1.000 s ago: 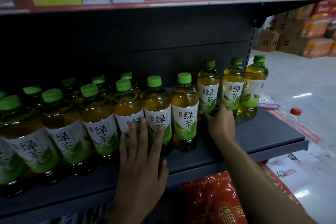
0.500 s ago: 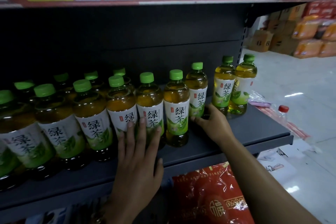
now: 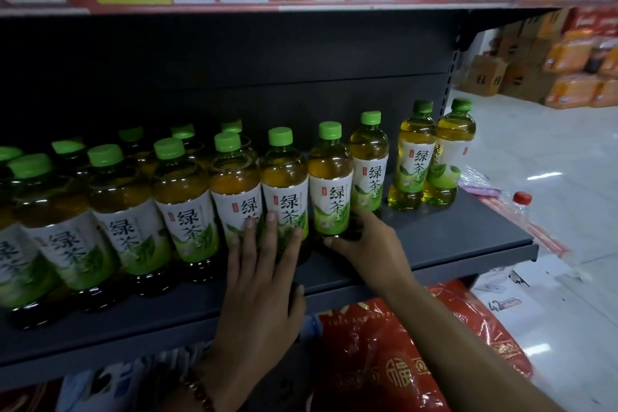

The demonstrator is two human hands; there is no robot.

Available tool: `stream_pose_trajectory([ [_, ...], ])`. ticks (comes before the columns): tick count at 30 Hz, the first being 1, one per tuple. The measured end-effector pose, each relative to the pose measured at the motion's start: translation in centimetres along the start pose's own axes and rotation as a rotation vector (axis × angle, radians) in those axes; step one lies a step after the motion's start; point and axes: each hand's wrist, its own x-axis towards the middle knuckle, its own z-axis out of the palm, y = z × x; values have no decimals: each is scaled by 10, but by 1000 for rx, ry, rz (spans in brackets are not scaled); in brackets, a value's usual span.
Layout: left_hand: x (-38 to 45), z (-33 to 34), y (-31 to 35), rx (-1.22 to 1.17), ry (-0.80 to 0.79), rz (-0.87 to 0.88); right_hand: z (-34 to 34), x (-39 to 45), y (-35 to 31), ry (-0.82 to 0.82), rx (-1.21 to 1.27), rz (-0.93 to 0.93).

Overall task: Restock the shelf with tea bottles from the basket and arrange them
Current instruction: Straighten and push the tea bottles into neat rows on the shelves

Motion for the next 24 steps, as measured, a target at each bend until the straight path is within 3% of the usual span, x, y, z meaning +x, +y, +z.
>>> stream_pose_trajectory([
  [5, -1, 2, -3, 19, -16, 3, 14, 22, 5, 46, 52, -5],
  [12, 0, 5, -6, 46, -30, 2, 33, 47, 3, -95, 142, -83],
  [20, 1, 6, -8, 61, -29, 4, 47, 46, -7, -192, 332, -43],
  [24, 1, 5, -6, 50, -26, 4, 40, 43, -7, -209, 296, -29],
])
